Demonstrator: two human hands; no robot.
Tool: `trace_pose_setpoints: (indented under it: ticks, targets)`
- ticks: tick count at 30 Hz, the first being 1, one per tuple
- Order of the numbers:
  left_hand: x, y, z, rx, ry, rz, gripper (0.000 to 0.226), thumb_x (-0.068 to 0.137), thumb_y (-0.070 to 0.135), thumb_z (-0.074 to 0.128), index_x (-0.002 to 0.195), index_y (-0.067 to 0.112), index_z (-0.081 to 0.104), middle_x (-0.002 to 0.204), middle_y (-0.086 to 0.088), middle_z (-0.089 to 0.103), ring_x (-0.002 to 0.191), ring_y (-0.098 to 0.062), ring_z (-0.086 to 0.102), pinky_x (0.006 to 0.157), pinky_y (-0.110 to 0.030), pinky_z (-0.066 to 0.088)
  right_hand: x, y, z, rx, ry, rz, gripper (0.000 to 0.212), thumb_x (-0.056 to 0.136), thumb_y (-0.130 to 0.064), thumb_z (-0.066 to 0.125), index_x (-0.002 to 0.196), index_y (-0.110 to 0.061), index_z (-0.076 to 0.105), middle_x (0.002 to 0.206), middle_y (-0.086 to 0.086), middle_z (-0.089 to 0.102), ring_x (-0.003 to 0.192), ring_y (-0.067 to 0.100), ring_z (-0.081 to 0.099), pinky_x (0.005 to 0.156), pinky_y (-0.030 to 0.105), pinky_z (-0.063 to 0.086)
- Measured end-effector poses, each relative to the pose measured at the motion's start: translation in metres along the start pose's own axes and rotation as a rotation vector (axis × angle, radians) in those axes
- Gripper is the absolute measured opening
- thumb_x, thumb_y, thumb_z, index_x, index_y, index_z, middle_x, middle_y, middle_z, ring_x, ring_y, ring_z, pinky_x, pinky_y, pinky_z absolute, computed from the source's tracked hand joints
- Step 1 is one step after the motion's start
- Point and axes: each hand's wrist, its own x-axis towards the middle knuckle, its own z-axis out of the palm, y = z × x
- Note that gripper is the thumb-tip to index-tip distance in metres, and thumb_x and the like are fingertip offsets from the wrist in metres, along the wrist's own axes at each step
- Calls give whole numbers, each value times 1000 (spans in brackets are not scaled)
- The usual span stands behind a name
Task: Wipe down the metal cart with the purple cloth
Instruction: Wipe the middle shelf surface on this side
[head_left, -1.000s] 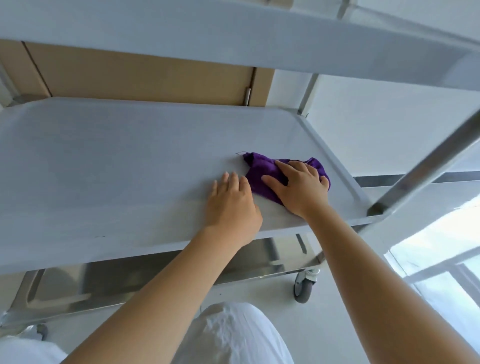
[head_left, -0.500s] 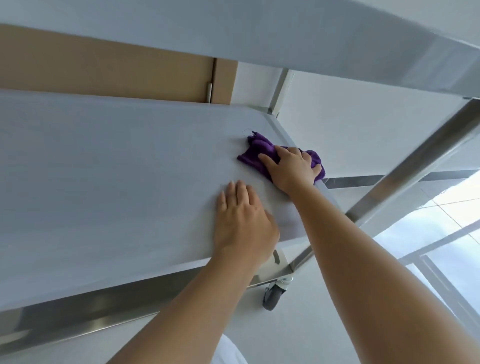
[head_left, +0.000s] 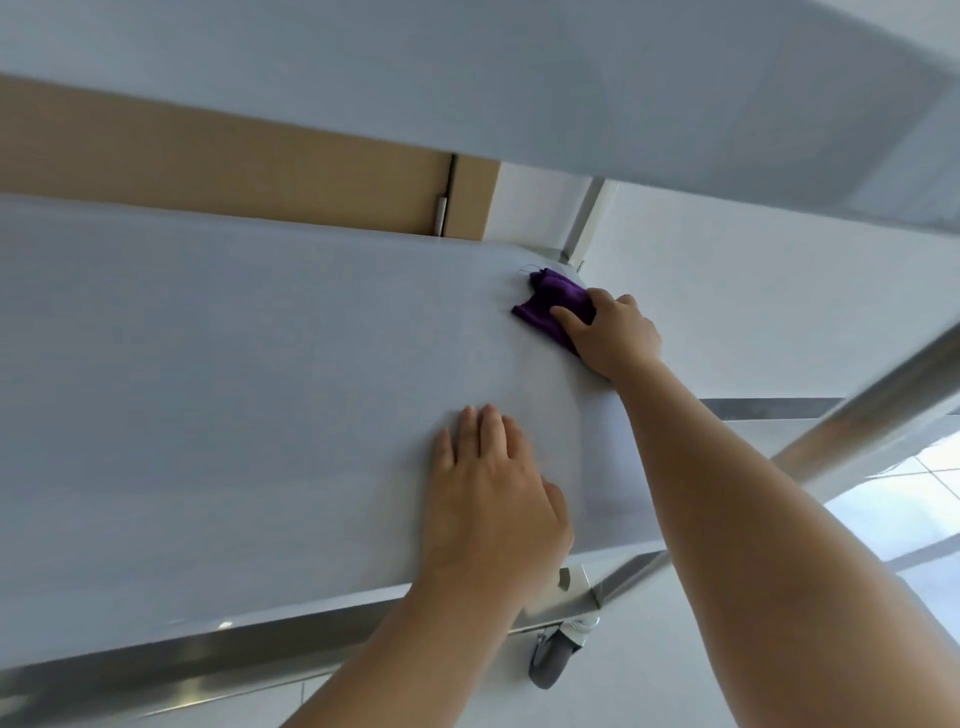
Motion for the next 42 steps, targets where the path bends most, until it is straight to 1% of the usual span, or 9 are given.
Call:
trace_pose_setpoints:
  ticks: [5,9,15,19,24,28,35,39,42]
  targets:
    - [-4,2,-8,38,-70,30,71,77,28,12,141,1,28,150,-13,26,141,-28,17,115,-40,11,-33,15,-4,-17,11,50,59,89,-64,39,129,-22,47,121,11,48,104,38,54,77,35,37]
    - [-5,1,-10,59,-48,28,58,91,26,25,142,1,24,152,-13,20,142,-28,12,115,-39,8,-69,22,-9,-52,29,96,58,90,-64,37,130,-23,46,121,11,47,106,38,52,78,37,38]
    - [-6,-2,-11,-65,-4,80,54,94,22,30,144,3,21,154,-9,16,144,-27,0,115,-42,2,-127,10,-10,-97,10,-21,52,94,-55,35,141,-32,38,143,3,38,132,31,30,108,52,24]
    - [-13,-8,-16,-423,245,180,56,87,22,21,130,-1,47,138,-13,45,137,-31,28,113,-44,10,-151,-14,-8,-83,-47,4,52,95,-54,33,144,-34,33,148,1,32,137,30,22,111,57,14]
    - [-25,-38,-42,-755,307,57,48,84,10,29,120,-3,57,126,-16,55,126,-27,41,106,-22,18,-164,-69,0,-80,-85,-49,50,97,-50,32,143,-33,32,145,4,33,135,32,22,110,57,14]
    - [-49,-103,-63,-625,391,53,44,80,2,35,114,-4,62,115,-16,63,110,-23,51,101,-43,40,-174,-132,13,-96,-115,-155,52,97,-53,27,144,-31,30,145,6,32,135,33,23,110,58,15]
    - [-103,-236,-117,-159,447,-181,40,80,3,41,115,-7,60,111,-19,64,103,-38,59,100,-58,38,-198,-280,45,-83,-192,-409,53,98,-53,26,145,-28,28,147,9,30,135,37,21,110,61,14]
    - [-128,-286,-137,93,291,-493,54,93,20,42,142,-1,31,146,-16,35,137,-31,26,113,-50,10,-219,-359,62,-43,-227,-603,53,98,-52,26,145,-27,28,148,8,28,136,38,20,109,62,11]
    - [-142,-306,-136,111,220,-622,81,86,56,12,148,4,8,156,-12,9,144,-25,1,115,-39,-2,-235,-402,71,-23,-264,-801,54,98,-54,26,145,-27,28,150,5,26,136,36,21,110,60,12]
